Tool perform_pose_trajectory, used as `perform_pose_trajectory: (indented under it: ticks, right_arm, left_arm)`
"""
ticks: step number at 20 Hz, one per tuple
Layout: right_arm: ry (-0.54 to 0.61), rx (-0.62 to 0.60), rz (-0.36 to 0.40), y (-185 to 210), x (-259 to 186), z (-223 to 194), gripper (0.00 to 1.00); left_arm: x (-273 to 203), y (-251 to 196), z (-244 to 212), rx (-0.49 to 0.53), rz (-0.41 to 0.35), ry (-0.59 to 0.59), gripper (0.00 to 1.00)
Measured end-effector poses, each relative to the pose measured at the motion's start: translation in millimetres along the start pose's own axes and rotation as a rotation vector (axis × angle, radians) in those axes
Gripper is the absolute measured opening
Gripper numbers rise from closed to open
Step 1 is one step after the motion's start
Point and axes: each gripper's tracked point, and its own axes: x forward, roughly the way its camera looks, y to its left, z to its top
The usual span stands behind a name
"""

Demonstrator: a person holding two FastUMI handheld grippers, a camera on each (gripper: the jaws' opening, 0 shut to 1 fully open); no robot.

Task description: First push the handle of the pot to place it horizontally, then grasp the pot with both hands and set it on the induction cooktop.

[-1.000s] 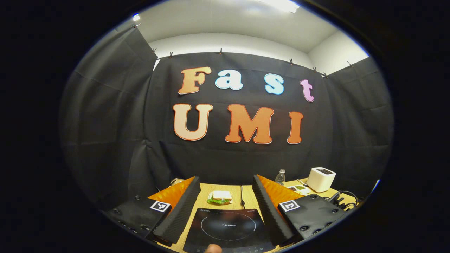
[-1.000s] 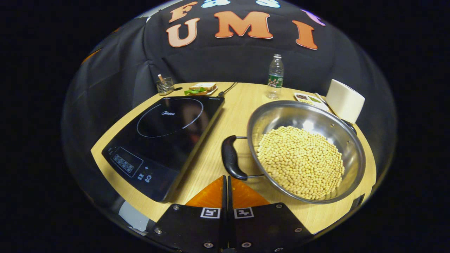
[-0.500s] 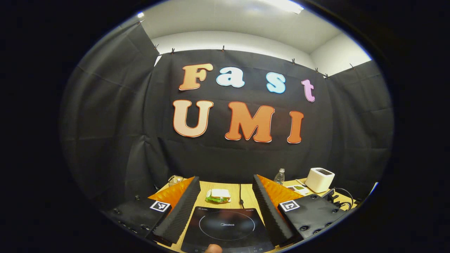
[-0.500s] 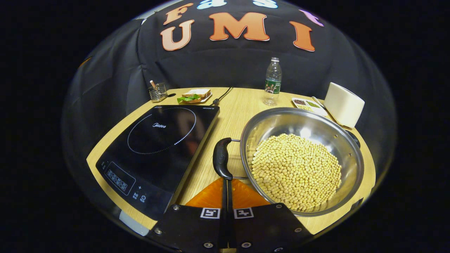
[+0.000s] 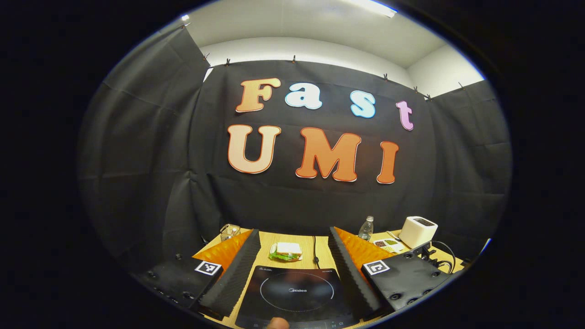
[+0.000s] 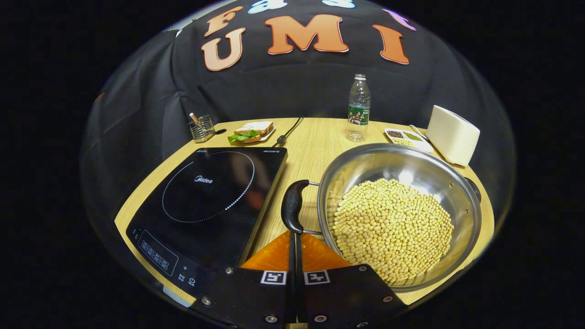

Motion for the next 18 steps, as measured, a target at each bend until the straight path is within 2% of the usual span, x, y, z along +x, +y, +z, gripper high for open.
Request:
perform_pose_trajectory:
  ticks: [4,10,18]
  right_arm:
    - [-0.018,-0.014,0.04,4,-20,0,0.0]
    - [-0.112,0.046,0.101,-11,-69,17,0.0]
    - [-0.231,0.107,-0.011,-91,-102,44,0.0]
  left_arm:
    - [-1,-15,1,-0.015,-0.022,0.003,0.98]
    - [-1,-63,-8,-0.029,-0.1,0.024,0.97]
    - [11,-129,-37,-0.008,-0.175,0.065,0.98]
